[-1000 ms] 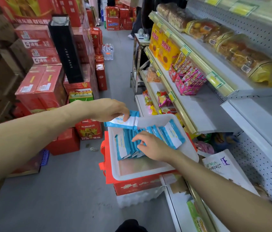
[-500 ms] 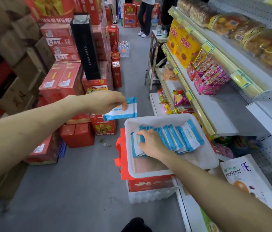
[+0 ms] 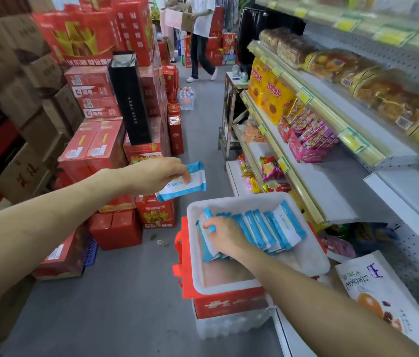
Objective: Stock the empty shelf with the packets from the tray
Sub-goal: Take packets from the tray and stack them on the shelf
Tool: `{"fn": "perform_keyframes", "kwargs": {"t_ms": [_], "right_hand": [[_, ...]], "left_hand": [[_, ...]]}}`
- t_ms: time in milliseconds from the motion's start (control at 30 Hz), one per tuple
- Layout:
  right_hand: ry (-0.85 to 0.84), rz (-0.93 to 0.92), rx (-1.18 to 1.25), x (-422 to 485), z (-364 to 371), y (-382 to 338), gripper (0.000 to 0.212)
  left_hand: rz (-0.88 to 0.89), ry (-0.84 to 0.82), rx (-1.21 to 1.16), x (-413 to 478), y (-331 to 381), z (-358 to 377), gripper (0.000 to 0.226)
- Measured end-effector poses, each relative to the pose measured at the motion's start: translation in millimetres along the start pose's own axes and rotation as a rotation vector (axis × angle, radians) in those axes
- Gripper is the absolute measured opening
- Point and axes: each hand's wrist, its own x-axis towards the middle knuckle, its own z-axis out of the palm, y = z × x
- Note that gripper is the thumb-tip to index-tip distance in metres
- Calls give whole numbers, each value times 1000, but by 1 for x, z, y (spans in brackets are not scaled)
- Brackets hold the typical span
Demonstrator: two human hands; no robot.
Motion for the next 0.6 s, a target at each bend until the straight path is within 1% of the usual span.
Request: {"fn": "perform_keyframes", "kwargs": {"t_ms": [100,200,300,367,467,600], "right_hand": [[67,-28,56,-14,-39,17,39],[143,7,125,-35,-89,45,47],[232,29,97,-68,-143,74,51],[260,56,33,-98,-175,93,51],[303,126,-16,-153,-218,124,53],[381,255,-80,-244,-260,169,61]], "left_hand": [[35,35,-46,13,11,-2,33],[78,11,-103,36,36,-7,41],[175,-15,-114,72,76,-16,48],[251,-16,-96,100,111,-24,50],[407,27,-103,141,171,-35,55],[615,18,-86,183,273,-47,53]]}}
